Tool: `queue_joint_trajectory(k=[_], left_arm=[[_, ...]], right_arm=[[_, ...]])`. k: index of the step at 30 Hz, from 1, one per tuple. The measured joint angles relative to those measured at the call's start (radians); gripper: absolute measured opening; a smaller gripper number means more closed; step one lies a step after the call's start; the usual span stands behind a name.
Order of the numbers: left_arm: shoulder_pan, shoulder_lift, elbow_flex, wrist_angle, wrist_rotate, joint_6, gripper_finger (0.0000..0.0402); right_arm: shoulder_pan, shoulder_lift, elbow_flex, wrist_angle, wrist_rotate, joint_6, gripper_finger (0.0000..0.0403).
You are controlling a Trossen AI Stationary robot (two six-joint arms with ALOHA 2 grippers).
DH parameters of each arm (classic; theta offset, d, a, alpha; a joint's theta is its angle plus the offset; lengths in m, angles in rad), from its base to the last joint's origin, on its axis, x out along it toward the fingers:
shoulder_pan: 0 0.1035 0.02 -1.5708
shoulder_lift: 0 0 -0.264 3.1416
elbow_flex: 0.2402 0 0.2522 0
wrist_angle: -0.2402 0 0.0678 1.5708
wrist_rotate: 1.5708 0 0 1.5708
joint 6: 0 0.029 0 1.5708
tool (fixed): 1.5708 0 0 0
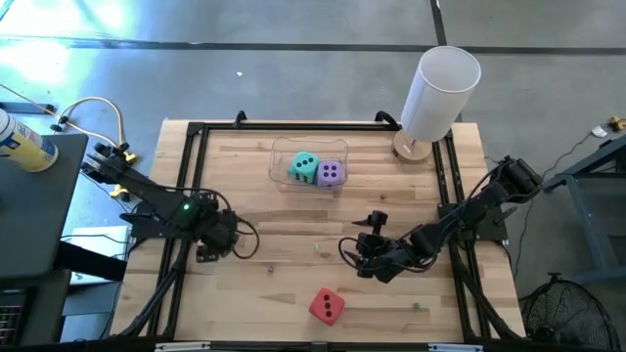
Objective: Pick & Place Dice
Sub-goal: Put the large pink dice into the transparent bin
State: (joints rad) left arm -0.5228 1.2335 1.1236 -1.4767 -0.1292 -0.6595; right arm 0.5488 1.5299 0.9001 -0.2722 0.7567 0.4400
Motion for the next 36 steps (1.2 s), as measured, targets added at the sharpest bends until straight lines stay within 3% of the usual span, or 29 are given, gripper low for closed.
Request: queue_joint_trajectory(k=[4, 11, 20, 36], left_arm=[[-0.063, 0.01, 0.0, -0.022, 0.029, 0.111, 0.0381], [-0.124, 0.029, -0.009, -0.023, 0.023, 0.12, 0.0381], [-0.128, 0.029, -0.147, -0.04, 0.011, 0.162, 0.0381], [-0.132, -0.002, -0.22, 0.066, -0.018, 0.243, 0.0381]], right_arm=[[0.0, 0.0, 0.0, 0.0, -0.001, 0.0, 0.0394], [0.0, 0.0, 0.0, -0.001, 0.0, 0.0, 0.0394], [0.001, 0.0, 0.0, 0.0, -0.001, 0.0, 0.0394], [-0.003, 0.0, 0.0, 0.0, -0.001, 0.0, 0.0394]])
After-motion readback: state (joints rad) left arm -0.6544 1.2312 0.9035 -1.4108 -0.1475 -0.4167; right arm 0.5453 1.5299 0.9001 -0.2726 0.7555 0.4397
